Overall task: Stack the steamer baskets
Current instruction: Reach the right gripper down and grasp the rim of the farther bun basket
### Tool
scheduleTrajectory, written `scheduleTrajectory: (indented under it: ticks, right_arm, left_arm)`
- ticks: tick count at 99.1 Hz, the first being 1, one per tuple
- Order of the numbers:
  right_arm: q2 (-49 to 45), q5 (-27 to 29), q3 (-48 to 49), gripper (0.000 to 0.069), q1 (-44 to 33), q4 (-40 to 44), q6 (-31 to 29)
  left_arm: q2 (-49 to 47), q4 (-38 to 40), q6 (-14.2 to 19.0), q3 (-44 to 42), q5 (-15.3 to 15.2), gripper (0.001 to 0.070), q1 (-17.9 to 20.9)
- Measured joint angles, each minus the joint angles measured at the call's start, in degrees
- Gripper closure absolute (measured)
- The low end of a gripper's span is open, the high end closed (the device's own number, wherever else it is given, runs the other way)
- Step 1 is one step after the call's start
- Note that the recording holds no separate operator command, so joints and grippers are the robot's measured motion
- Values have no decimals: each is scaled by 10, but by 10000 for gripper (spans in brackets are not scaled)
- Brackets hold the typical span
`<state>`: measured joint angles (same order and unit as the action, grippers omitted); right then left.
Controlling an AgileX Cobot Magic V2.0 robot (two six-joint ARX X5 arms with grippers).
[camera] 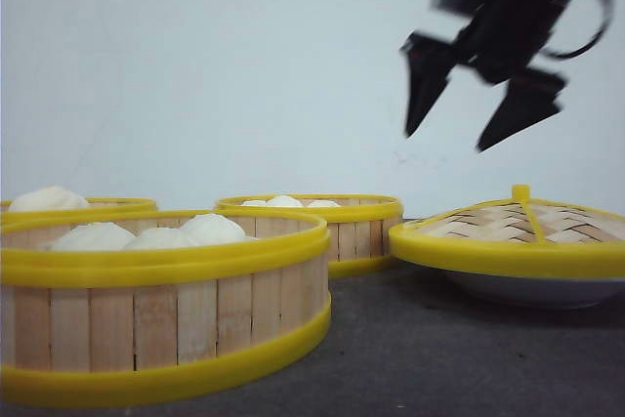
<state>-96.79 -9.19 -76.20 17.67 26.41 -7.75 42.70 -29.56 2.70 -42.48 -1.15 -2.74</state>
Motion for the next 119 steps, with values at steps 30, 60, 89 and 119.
scheduleTrajectory:
  ticks: [30,60,89,119]
  right_arm:
    - [-179,14,-172,83,13,64,2]
    - [-240,27,-226,213,14,81,5]
    - [-258,24,-226,434,17,82,4]
    - [-259,34,-227,660,29,62,-10]
  left_arm:
    - [0,-14,0,0,0,239,0]
    - [0,-23,0,0,0,239,0]
    - [0,-24,0,0,0,239,0]
    - [0,-24,0,0,0,239,0]
